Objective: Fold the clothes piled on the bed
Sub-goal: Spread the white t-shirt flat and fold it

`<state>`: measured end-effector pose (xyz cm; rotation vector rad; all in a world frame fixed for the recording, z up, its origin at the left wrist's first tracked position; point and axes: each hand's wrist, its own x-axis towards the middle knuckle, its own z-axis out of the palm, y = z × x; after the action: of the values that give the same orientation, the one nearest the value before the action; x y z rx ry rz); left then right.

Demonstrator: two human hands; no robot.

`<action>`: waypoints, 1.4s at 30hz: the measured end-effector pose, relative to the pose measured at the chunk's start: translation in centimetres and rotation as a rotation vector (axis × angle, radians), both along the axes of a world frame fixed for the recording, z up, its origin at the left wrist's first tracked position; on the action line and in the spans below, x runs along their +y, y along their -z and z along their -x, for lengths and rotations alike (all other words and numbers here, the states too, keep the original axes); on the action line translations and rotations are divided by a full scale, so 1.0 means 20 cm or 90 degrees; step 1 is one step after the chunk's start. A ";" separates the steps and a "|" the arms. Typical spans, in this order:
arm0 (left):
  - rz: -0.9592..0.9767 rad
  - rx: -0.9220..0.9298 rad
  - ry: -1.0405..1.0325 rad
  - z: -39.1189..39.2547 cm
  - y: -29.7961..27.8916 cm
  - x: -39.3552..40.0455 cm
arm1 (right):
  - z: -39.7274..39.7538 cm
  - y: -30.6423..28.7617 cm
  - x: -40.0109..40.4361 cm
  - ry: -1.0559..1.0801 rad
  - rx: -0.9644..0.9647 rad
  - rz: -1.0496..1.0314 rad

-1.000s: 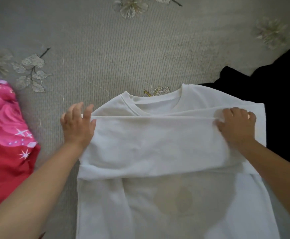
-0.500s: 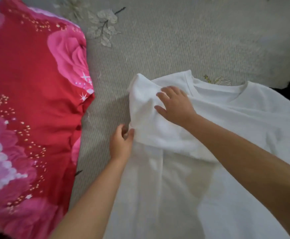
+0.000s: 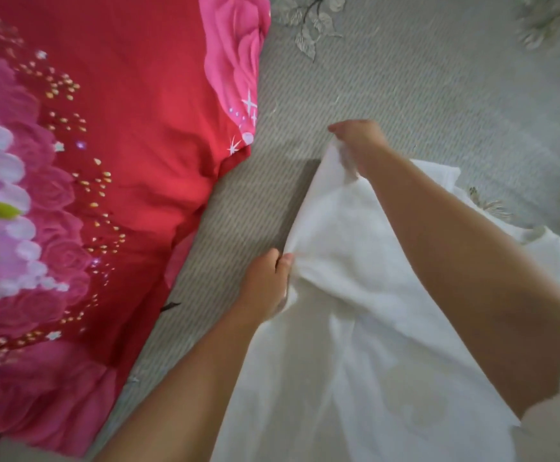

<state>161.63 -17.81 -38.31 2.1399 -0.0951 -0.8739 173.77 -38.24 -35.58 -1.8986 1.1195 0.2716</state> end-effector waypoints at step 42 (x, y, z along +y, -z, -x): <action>-0.213 -0.639 0.410 -0.04 0.26 -0.43 | 0.77 0.13 -0.57 -0.187 -0.027 0.603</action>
<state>162.50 -26.39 -43.53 2.7162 -1.2652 -0.0315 158.39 -49.56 -38.23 -2.8906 1.0123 -0.1896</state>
